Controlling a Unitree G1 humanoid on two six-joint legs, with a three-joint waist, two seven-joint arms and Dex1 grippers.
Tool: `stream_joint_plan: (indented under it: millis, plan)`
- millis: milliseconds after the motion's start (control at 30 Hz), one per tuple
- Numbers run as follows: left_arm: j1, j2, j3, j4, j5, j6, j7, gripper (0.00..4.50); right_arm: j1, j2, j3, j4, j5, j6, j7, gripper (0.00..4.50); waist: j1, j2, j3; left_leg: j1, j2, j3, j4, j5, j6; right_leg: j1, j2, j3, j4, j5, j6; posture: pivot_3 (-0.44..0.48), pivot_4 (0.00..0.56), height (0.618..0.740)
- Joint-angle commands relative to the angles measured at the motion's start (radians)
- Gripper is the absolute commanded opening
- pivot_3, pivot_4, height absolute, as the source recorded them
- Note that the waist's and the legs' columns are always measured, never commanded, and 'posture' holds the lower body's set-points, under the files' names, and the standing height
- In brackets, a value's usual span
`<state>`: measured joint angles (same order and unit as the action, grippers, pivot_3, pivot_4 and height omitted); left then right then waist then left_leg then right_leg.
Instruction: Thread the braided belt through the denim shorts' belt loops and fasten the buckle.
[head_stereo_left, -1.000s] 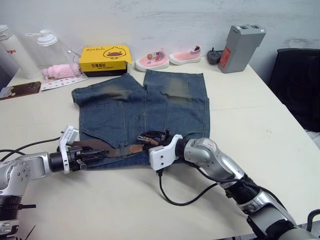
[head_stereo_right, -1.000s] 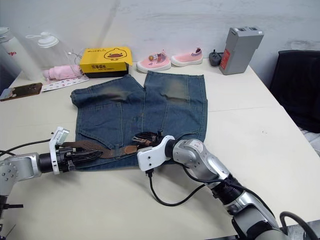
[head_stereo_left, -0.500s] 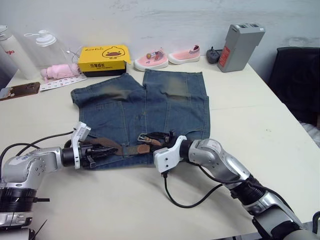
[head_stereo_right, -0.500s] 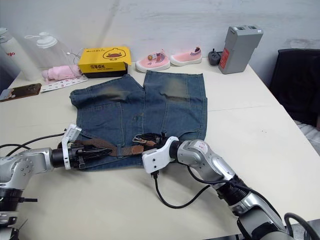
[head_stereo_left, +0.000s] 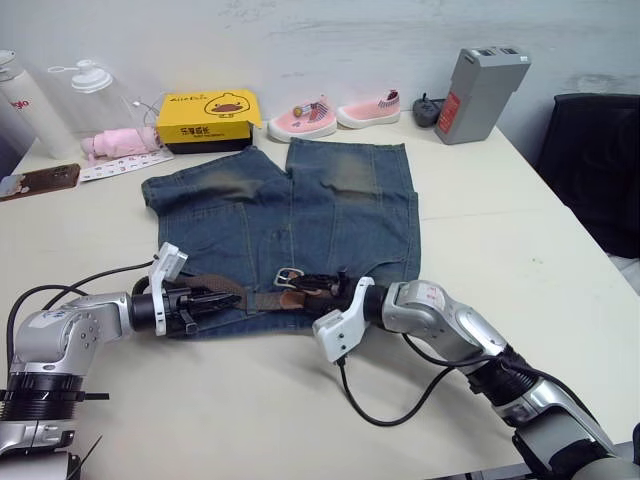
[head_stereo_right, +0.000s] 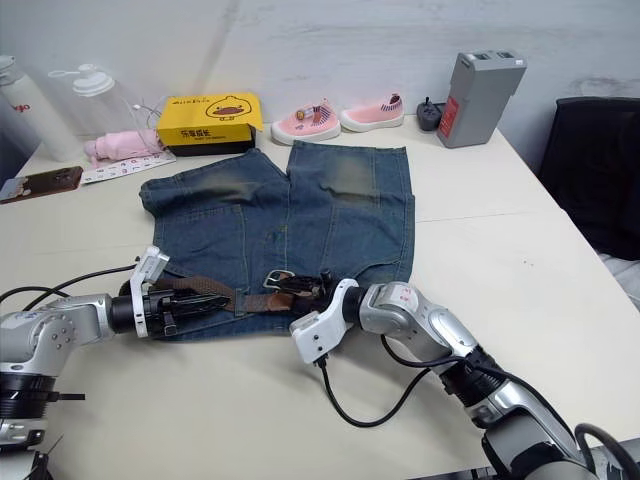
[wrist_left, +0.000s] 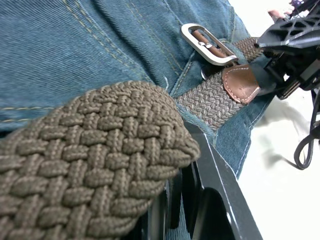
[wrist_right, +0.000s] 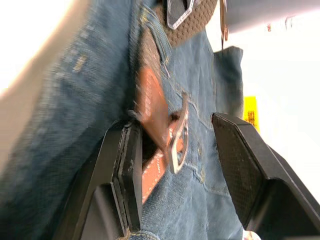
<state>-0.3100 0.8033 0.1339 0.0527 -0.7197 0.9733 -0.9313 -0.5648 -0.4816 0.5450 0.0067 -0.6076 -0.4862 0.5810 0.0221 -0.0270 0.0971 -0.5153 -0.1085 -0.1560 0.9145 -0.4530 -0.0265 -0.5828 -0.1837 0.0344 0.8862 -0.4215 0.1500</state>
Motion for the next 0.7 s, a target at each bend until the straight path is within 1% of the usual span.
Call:
stream_joint_plan:
  millis: [33,267,300,367,400,467,500,633,700]
  plan:
    - [-0.016,-0.004,0.006,-0.015,0.0,0.002,-0.011,0.0,-0.016,0.005,0.01,0.003,-0.003,-0.051,-0.007,2.4,0.0,0.0,0.0,0.0,0.0,0.0,0.0,0.0,0.0,0.0,0.0,0.0,0.0,0.0,0.0,0.0,0.15,0.636]
    - [-0.003,0.0,0.013,-0.027,-0.003,0.007,-0.013,0.0,-0.017,0.022,0.009,0.02,0.006,-0.053,0.014,2.4,-0.001,0.0,0.0,0.0,0.0,0.0,0.0,0.0,0.0,0.0,0.001,0.0,0.001,0.0,0.0,0.0,0.15,0.636]
    - [0.002,0.001,0.014,-0.03,-0.003,0.007,-0.014,0.0,-0.015,0.023,0.008,0.02,0.009,-0.05,0.018,2.16,-0.001,0.0,0.0,0.0,0.0,0.0,0.0,0.0,0.0,0.0,0.001,0.0,0.001,0.0,0.0,0.0,0.15,0.636]
    - [0.007,0.004,0.016,-0.033,-0.003,0.007,-0.017,0.0,-0.011,0.024,0.008,0.02,0.019,-0.048,0.027,1.55,-0.001,0.0,0.0,0.0,0.0,0.0,0.0,0.0,0.0,0.0,0.001,0.0,0.001,0.0,0.0,0.0,0.15,0.636]
    - [0.008,0.004,0.017,-0.034,-0.004,0.008,-0.017,0.0,-0.009,0.025,0.008,0.019,0.022,-0.049,0.032,1.15,-0.001,0.0,0.0,0.0,0.0,0.0,0.0,0.0,0.0,0.0,0.001,0.0,0.001,0.0,0.0,0.0,0.15,0.636]
    - [0.01,0.006,0.017,-0.036,-0.002,0.005,-0.021,0.0,-0.005,0.025,0.006,0.016,0.029,-0.05,0.041,0.16,-0.001,0.0,0.0,0.0,0.0,0.0,0.0,0.0,0.0,0.0,0.001,0.0,0.001,0.0,0.0,0.0,0.15,0.636]
    - [0.011,0.007,0.017,-0.036,-0.001,0.003,-0.022,0.0,-0.003,0.025,0.005,0.014,0.032,-0.046,0.046,0.07,-0.001,0.0,0.0,0.0,0.0,0.0,0.0,0.0,0.0,0.0,0.001,0.0,0.001,0.0,0.0,0.0,0.15,0.636]
    - [0.014,0.006,0.036,-0.05,-0.022,0.012,-0.028,0.0,0.006,0.025,-0.003,0.008,0.036,-0.037,0.052,0.07,-0.001,0.0,0.0,0.0,0.0,0.0,0.0,0.0,0.0,0.0,0.001,0.0,0.001,0.0,0.0,0.0,0.15,0.636]
    - [0.016,-0.007,0.075,-0.059,-0.051,0.028,-0.012,0.85,0.016,0.023,-0.008,0.001,0.041,-0.028,0.056,0.0,-0.001,0.0,0.0,0.0,0.0,0.0,0.0,0.0,0.0,0.0,0.001,0.0,0.001,0.0,0.0,0.0,0.15,0.636]
